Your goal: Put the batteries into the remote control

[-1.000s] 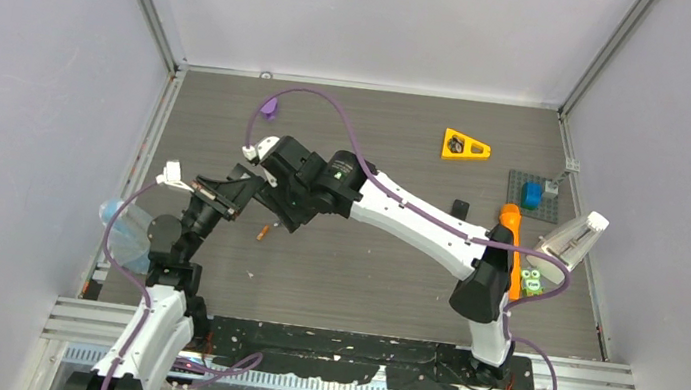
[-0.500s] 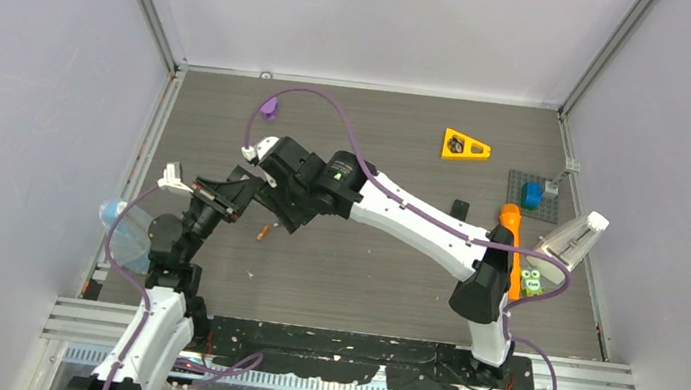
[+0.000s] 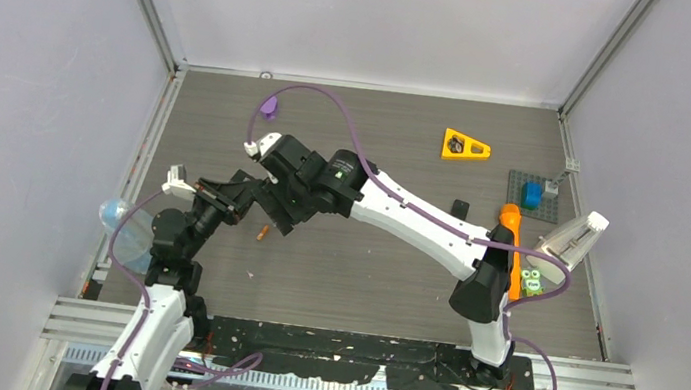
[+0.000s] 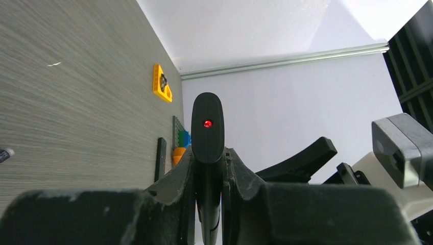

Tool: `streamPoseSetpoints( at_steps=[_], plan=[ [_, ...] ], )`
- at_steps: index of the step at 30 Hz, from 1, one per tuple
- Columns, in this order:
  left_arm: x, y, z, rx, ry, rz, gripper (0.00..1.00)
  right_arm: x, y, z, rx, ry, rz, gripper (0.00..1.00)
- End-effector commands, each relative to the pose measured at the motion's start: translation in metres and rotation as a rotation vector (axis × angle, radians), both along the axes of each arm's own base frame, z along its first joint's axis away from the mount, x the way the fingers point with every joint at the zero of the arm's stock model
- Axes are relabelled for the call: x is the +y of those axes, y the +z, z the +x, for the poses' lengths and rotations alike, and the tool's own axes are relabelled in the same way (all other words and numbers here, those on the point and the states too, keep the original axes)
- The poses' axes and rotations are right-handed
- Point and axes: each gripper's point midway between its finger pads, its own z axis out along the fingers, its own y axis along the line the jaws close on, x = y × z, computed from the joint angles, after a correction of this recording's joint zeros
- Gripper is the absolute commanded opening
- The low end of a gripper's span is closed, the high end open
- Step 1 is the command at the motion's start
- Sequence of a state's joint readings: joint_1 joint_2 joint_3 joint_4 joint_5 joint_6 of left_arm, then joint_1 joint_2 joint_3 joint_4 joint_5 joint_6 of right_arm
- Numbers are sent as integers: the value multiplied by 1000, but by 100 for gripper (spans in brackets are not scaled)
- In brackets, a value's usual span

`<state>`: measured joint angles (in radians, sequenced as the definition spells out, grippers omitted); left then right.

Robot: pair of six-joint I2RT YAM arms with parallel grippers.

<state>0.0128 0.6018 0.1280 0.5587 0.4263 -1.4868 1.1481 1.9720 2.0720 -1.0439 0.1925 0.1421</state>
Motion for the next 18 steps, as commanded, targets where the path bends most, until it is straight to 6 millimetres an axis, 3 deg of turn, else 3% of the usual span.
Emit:
streamPoseSetpoints(
  at_steps=[1, 6, 7, 8, 9, 10, 12, 18],
  plan=[
    [1, 20, 3, -32, 11, -20, 0, 10, 46, 1, -19, -9, 157, 80],
    [3, 18, 5, -13, 18, -41, 0, 5, 70, -2, 37, -27, 281, 83],
    [3, 20, 5, -16, 18, -46, 0, 5, 65, 1, 65, -50, 310, 84],
    [3, 21, 5, -18, 18, -50, 0, 3, 81, 6, 66, -84, 385, 84],
    [3, 22, 5, -18, 19, -54, 0, 1, 66, 2, 116, -83, 384, 84],
    [3, 24, 5, -23, 20, -58, 0, 0, 81, 6, 127, -107, 466, 85],
    [3, 28, 5, -28, 21, -68, 0, -14, 65, 12, 163, -177, 486, 84],
    [5, 43, 4, -45, 24, -132, 0, -26, 66, 24, 232, -284, 631, 83]
  ],
)
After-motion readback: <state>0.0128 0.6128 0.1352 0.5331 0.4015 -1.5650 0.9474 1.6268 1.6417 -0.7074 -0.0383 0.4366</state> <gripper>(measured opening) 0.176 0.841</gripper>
